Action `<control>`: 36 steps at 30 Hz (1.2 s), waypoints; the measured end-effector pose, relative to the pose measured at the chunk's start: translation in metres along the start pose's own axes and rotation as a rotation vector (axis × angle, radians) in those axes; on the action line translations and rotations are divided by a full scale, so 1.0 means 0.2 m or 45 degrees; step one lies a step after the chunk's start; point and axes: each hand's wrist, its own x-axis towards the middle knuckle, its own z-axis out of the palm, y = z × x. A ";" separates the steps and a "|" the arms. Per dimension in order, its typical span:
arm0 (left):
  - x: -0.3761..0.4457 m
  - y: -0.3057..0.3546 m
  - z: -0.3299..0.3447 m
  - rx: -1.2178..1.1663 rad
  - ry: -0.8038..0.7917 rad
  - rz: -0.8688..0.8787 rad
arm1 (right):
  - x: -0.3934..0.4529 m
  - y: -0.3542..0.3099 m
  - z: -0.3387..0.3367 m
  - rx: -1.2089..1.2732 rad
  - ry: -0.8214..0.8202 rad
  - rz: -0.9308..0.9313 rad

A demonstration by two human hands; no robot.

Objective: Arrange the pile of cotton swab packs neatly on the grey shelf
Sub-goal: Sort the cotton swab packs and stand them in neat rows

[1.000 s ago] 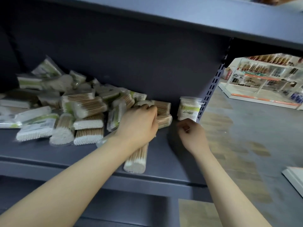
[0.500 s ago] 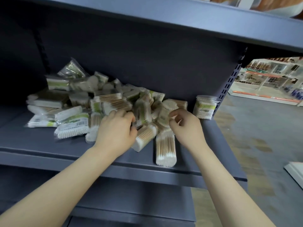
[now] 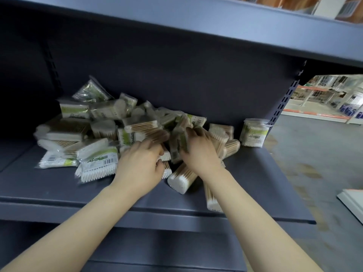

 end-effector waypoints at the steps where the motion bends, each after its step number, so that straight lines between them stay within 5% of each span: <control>1: 0.01 0.00 0.00 -0.009 -0.012 -0.015 | 0.01 0.00 0.01 -0.036 -0.010 0.013; 24: 0.02 0.00 0.03 0.034 0.036 0.069 | 0.05 -0.04 0.01 0.143 0.081 0.019; 36: 0.03 0.16 0.05 -0.110 -0.024 -0.036 | -0.05 0.07 -0.15 0.396 0.480 -0.012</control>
